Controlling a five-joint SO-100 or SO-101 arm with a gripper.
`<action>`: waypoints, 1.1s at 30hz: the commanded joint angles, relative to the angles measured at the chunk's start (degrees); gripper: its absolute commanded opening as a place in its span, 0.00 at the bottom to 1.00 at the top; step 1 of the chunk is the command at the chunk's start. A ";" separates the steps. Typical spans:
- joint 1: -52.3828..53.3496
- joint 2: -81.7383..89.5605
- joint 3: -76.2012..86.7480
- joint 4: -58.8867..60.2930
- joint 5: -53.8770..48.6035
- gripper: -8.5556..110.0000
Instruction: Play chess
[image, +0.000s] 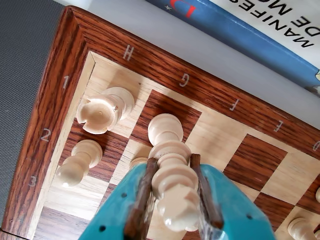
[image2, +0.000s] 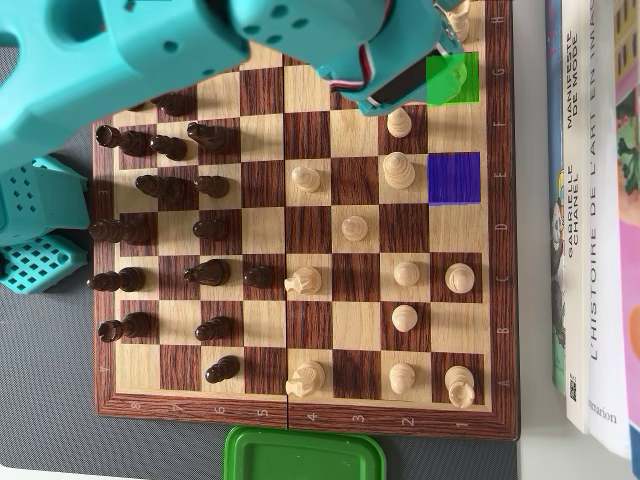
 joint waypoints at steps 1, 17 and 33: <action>0.62 0.79 -2.55 -0.70 -0.35 0.11; -0.35 -1.14 -2.72 -0.70 -0.44 0.11; -0.35 -1.23 -2.72 -0.79 -0.44 0.16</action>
